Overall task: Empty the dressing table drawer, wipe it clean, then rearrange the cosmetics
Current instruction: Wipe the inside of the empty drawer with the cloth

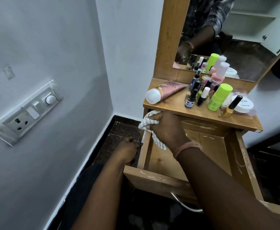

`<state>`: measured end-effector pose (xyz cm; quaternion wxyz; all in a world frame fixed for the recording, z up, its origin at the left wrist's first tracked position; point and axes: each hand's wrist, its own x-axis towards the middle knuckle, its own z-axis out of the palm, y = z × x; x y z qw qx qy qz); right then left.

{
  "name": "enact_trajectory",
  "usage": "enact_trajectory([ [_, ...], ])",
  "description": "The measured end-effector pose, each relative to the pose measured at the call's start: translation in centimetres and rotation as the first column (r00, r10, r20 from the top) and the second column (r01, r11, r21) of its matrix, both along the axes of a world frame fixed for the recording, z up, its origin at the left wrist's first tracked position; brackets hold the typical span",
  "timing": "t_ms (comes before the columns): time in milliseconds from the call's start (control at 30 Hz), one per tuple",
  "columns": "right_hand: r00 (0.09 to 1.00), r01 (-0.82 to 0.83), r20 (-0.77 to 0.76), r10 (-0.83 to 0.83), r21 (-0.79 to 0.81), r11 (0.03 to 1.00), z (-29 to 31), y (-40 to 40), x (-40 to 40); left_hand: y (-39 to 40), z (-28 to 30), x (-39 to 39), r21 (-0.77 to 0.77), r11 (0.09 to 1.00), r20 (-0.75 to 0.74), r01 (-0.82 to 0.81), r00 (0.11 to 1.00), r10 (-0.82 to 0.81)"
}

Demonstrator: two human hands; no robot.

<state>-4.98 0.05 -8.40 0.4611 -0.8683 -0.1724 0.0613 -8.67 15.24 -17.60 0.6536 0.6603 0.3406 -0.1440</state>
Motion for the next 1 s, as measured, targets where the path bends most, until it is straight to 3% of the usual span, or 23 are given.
enact_trajectory([
  [33, 0.999, 0.031, 0.016, -0.032, 0.055, 0.998, 1.0, -0.5, 0.1, -0.2, 0.3, -0.1, -0.005, 1.000, -0.013, -0.004, 1.000, 0.004],
  [167, 0.994, -0.083, 0.038, 0.102, -0.346, 0.934, -0.4, 0.5, -1.3, -0.1, 1.1, -0.7, -0.058, 0.997, -0.025, 0.041, 0.999, -0.043],
  [267, 0.978, -0.204, -0.052, 0.202, -0.429, 0.880, 0.4, -0.8, -3.7, -0.1, 1.5, -0.9, -0.080, 0.995, 0.018, 0.051, 0.999, -0.050],
  [333, 0.944, -0.326, -0.109, 0.310, -0.428, 0.843, 0.6, -0.8, -5.8, 0.2, 1.4, -0.8, -0.123, 0.992, 0.010, 0.009, 1.000, -0.008],
  [433, 0.931, -0.363, -0.122, 0.343, -0.262, 0.894, 1.7, -0.9, -7.3, 0.0, 1.6, -0.6, -0.201, 0.979, 0.041, -0.037, 0.998, 0.046],
  [500, 0.956, -0.278, -0.153, 0.250, -0.198, 0.940, 1.6, -0.8, -6.9, -0.3, 2.1, -0.7, -0.251, 0.968, 0.124, -0.006, 0.991, 0.039],
  [600, 0.998, 0.001, -0.068, -0.006, -0.072, 0.997, 0.7, 0.1, -5.4, -0.7, 2.2, -0.4, -0.253, 0.966, 0.231, 0.063, 0.973, -0.003],
  [733, 0.972, 0.236, -0.043, -0.232, 0.132, 0.963, -0.2, 0.9, -3.7, -1.3, 3.0, -0.9, -0.268, 0.950, 0.285, 0.163, 0.955, -0.083],
  [833, 0.940, 0.317, -0.165, -0.300, 0.092, 0.944, -0.8, 1.0, -3.7, -1.5, 3.6, -1.2, -0.232, 0.948, 0.338, 0.219, 0.932, -0.132],
  [1000, 0.902, 0.314, -0.331, -0.279, 0.055, 0.948, -1.0, 0.4, -5.6, -1.5, 4.7, -1.8, -0.211, 0.932, 0.376, 0.294, 0.905, -0.201],
])
